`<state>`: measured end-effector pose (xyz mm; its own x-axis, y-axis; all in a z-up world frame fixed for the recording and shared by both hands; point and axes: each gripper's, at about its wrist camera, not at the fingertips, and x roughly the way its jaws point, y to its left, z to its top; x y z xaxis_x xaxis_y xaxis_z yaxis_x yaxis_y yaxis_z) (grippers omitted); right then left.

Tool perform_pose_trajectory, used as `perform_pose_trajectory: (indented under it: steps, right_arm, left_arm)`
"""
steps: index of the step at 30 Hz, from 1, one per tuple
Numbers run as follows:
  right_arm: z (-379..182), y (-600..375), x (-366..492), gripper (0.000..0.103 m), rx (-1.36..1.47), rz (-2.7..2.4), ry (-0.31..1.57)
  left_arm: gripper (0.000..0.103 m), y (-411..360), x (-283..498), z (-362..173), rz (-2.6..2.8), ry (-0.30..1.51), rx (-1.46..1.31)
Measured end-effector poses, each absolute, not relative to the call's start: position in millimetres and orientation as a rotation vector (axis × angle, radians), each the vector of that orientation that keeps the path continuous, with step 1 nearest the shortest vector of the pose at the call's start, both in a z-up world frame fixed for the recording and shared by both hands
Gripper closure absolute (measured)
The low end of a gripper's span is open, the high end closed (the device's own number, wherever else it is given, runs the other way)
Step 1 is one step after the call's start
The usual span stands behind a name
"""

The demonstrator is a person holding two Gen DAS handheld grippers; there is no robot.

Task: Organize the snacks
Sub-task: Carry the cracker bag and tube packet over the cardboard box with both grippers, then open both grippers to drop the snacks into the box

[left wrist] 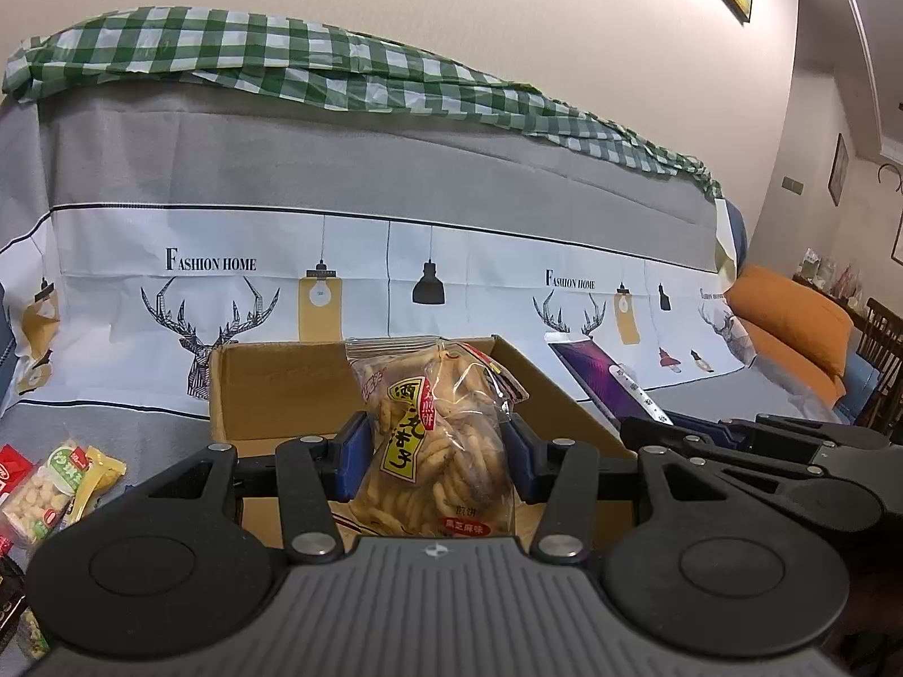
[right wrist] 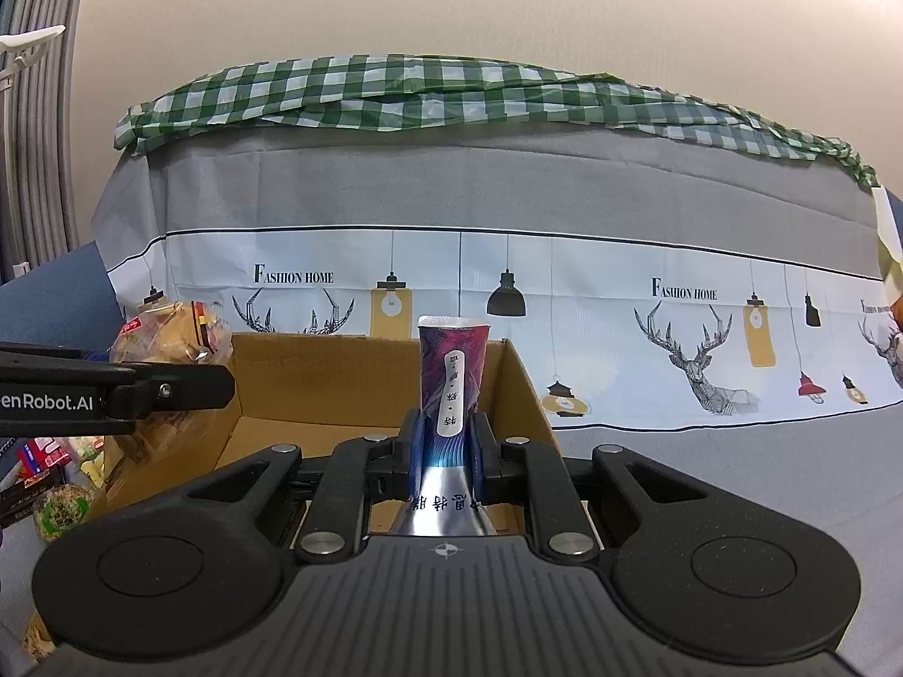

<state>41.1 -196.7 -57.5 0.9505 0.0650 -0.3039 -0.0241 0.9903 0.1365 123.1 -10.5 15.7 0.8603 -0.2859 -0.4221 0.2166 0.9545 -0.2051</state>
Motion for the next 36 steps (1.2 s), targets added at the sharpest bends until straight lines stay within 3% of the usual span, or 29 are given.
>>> perform_pose_trajectory:
  steps: [6, 9, 11, 13, 15, 21, 24, 26, 28, 36]
  right_arm:
    - [-59.4, -199.5, 41.4, 0.086, 0.135, 0.048, 0.314]
    - [-60.8, -200.7, 42.6, 0.083, 0.143, 0.072, 0.321]
    - [-62.7, -202.7, 44.7, 0.077, 0.156, 0.085, 0.337]
    - [-63.6, -206.9, 45.4, 0.053, 0.169, 0.057, 0.338]
    - [-64.9, -214.5, 45.7, 0.046, 0.195, 0.022, 0.340]
    - [-88.4, -239.2, 60.6, 0.045, 0.220, -0.148, 0.496]
    - [-103.0, -252.1, 68.4, 0.047, 0.259, -0.206, 0.582]
    - [-110.6, -259.2, 70.4, 0.063, 0.289, -0.218, 0.624]
    - [-116.6, -262.4, 71.8, 0.085, 0.317, -0.186, 0.650]
    - [-117.0, -261.8, 58.4, 0.090, 0.328, -0.152, 0.666]
  left_arm:
    - [0.048, -11.2, 123.7, 17.0, -0.277, 0.462, -0.164]
    - [0.035, -13.1, 124.1, 17.3, -0.290, 0.463, -0.152]
    - [0.033, -11.8, 122.0, 19.0, -0.274, 0.438, -0.130]
    - [0.033, -7.3, 122.8, 19.3, -0.257, 0.438, -0.134]
    - [0.033, 0.7, 125.8, 17.5, -0.225, 0.458, -0.153]
    - [0.033, 21.9, 132.9, 6.1, -0.098, 0.549, -0.161]
    - [0.033, 27.2, 134.8, -2.1, -0.059, 0.604, -0.148]
    - [0.037, 28.0, 134.9, -6.5, -0.063, 0.628, -0.140]
    - [0.051, 25.7, 135.1, -11.4, -0.080, 0.654, -0.118]
    - [0.055, 5.1, 131.7, -27.9, -0.165, 0.659, -0.025]
